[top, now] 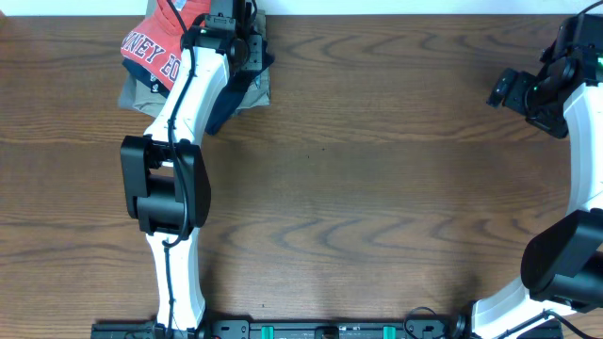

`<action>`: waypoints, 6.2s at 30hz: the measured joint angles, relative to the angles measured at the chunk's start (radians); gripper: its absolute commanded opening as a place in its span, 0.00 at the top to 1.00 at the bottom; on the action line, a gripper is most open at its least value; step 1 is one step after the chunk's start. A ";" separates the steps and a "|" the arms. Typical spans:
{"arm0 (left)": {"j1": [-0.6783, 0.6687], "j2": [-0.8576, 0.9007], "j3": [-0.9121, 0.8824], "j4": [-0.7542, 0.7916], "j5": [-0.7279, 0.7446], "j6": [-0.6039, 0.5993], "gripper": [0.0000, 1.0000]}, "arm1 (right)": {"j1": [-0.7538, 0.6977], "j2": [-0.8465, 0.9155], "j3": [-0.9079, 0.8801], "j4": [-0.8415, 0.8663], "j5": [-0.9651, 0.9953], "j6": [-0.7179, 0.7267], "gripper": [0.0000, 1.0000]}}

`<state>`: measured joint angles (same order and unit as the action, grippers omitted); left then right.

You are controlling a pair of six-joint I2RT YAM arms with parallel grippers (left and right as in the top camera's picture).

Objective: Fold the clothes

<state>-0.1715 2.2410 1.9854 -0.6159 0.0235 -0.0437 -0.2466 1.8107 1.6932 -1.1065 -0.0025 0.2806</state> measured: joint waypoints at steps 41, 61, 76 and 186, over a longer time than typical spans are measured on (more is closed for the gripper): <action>-0.071 -0.046 0.000 -0.144 -0.010 0.064 0.51 | 0.000 0.000 0.000 0.000 0.000 0.000 0.01; -0.014 -0.289 0.016 -0.022 -0.047 0.093 0.80 | 0.000 0.000 0.000 0.000 0.000 0.000 0.01; 0.144 0.036 0.016 0.027 -0.076 0.060 0.83 | 0.000 0.000 0.000 0.000 0.000 0.000 0.01; 0.102 -2.146 -1.752 0.247 0.173 0.098 0.02 | 0.000 0.000 0.000 0.000 0.000 0.000 0.01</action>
<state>-0.0696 0.0952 0.2337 -0.3687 0.1967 0.0547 -0.2466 1.8107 1.6932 -1.1065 -0.0021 0.2806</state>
